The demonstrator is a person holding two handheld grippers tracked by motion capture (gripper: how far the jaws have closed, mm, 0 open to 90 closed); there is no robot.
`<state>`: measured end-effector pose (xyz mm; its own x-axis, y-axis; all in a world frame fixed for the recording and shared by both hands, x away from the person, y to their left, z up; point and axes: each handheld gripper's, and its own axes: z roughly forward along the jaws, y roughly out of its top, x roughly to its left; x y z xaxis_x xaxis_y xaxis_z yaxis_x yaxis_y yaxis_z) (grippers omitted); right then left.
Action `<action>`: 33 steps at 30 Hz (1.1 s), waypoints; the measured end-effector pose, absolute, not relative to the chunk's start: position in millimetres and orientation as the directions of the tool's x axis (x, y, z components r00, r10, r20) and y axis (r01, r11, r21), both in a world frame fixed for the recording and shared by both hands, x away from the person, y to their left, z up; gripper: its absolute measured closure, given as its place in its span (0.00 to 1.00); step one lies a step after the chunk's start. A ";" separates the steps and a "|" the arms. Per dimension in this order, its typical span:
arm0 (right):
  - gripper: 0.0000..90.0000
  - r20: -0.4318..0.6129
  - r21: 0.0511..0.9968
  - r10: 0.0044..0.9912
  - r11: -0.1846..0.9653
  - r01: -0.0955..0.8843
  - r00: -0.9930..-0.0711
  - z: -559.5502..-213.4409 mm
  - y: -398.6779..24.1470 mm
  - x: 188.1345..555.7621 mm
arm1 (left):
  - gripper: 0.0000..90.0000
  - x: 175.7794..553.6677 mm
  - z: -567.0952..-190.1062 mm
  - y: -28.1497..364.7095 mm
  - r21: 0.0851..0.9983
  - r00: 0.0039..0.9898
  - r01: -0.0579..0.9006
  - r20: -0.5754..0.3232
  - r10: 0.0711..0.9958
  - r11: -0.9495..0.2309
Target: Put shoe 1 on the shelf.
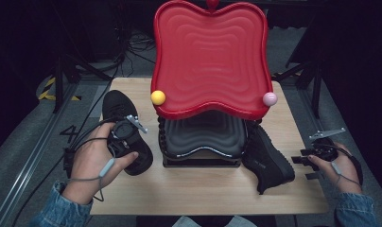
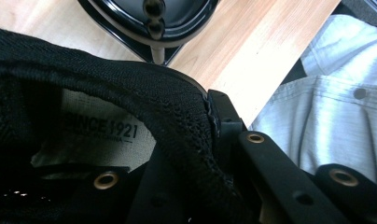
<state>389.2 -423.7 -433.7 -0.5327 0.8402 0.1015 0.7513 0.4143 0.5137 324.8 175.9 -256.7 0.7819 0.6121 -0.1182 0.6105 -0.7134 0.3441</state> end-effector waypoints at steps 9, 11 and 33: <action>0.44 0.103 0.513 0.838 0.417 0.750 -0.536 -434.6 -422.2 389.5 | 0.96 321.5 -226.8 180.4 0.379 0.790 0.592 -0.098 0.605 -0.711; 0.44 0.103 0.512 0.839 0.416 0.752 -0.535 -433.3 -423.5 389.0 | 0.96 320.6 -220.1 180.3 0.385 0.799 0.580 -0.097 0.594 -0.718; 0.43 0.106 0.523 0.854 0.388 0.759 -0.509 -433.5 -430.2 375.7 | 0.95 320.8 -155.0 177.8 0.384 0.820 0.516 0.035 0.571 -0.766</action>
